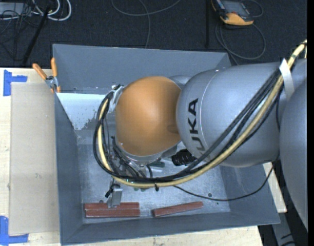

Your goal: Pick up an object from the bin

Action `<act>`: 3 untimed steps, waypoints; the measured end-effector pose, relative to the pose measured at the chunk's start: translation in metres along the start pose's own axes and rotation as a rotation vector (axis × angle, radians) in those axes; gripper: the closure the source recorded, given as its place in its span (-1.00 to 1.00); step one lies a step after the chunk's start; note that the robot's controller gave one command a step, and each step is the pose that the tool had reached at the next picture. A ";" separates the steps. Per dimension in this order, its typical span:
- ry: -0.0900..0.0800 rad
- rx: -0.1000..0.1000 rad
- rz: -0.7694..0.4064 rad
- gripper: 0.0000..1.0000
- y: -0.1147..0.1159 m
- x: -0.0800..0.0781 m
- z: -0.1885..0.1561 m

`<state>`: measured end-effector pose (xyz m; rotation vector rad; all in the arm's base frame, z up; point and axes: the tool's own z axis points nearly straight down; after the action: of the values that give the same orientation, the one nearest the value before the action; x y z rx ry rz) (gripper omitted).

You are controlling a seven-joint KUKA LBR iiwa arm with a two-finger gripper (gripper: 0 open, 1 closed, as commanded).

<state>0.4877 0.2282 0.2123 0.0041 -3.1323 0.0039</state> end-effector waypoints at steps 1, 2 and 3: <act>0.000 0.003 -0.142 -1.00 -0.062 0.008 0.081; -0.014 -0.003 -0.077 -1.00 -0.087 0.011 0.144; -0.015 -0.005 -0.104 -1.00 -0.045 -0.023 0.104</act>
Offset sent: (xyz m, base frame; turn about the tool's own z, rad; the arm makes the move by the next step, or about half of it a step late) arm -0.0069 -0.0594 -0.0769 -0.1459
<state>0.5102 0.1826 0.1085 0.1682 -3.1426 -0.0040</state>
